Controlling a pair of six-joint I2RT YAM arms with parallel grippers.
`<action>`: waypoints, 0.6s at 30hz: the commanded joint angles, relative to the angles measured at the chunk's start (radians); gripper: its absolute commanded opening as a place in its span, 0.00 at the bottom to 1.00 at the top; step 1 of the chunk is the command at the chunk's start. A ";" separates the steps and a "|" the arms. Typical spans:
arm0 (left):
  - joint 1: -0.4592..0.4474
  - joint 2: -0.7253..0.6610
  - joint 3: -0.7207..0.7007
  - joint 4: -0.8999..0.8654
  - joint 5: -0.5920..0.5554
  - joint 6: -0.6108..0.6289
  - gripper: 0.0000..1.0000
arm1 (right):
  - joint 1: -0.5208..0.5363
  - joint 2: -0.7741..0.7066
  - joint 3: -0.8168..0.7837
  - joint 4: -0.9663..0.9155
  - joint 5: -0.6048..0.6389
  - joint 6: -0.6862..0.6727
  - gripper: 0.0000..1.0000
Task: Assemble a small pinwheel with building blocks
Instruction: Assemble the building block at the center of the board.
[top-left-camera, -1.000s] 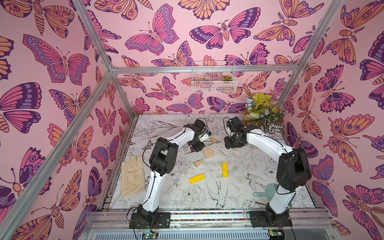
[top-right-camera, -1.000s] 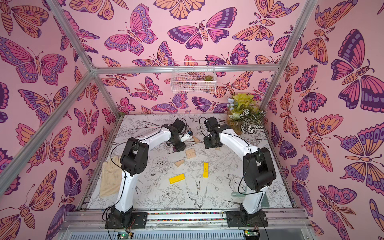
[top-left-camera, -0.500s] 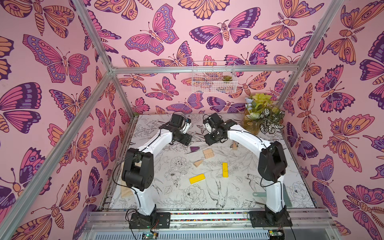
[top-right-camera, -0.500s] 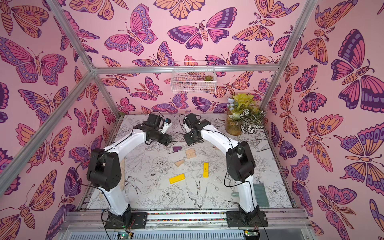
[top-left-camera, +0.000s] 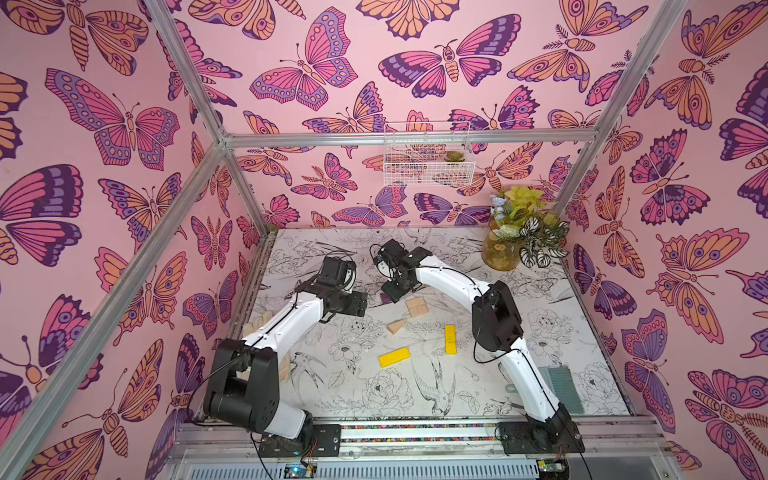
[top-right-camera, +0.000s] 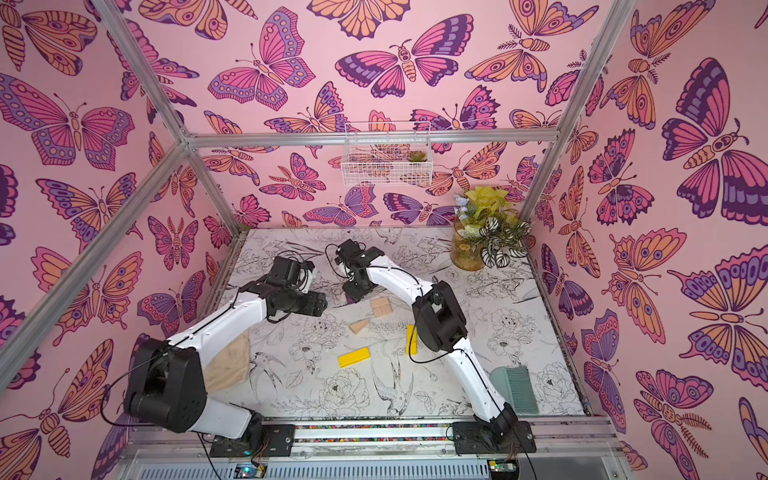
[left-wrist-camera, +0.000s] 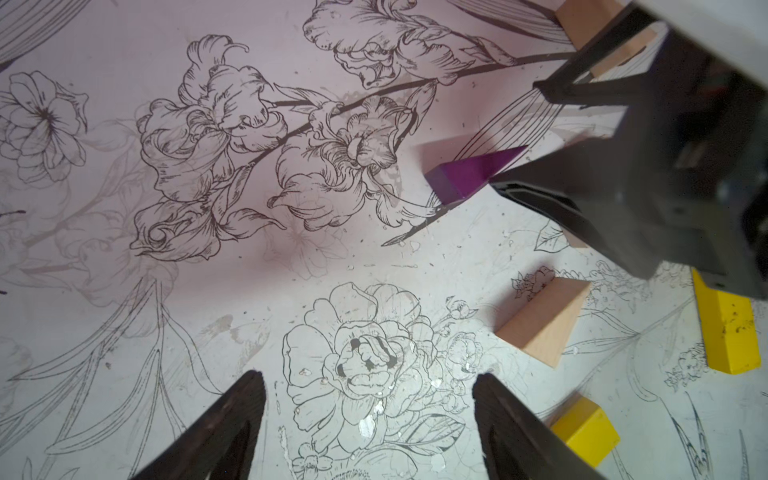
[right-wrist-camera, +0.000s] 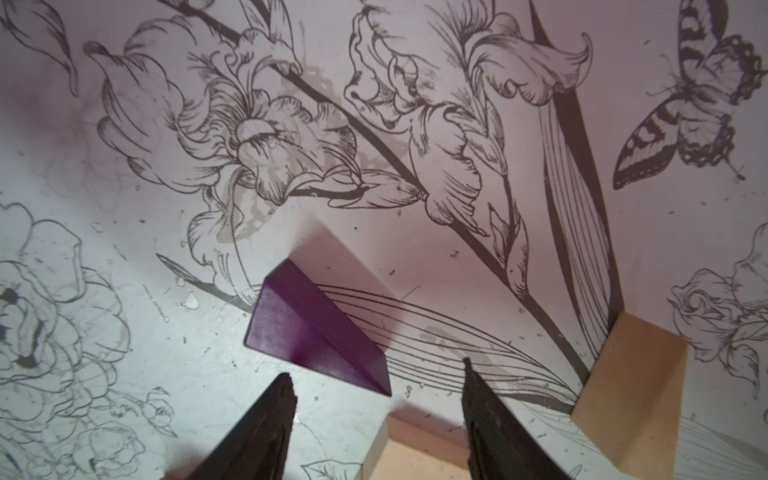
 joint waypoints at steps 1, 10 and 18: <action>0.005 -0.043 -0.051 0.020 0.032 -0.063 0.82 | 0.009 0.028 0.043 -0.027 0.016 -0.024 0.67; 0.002 -0.111 -0.144 0.054 0.073 -0.102 0.82 | 0.015 0.096 0.122 -0.048 -0.021 -0.027 0.61; 0.000 -0.123 -0.166 0.054 0.077 -0.111 0.82 | 0.016 0.119 0.127 -0.041 -0.043 -0.003 0.38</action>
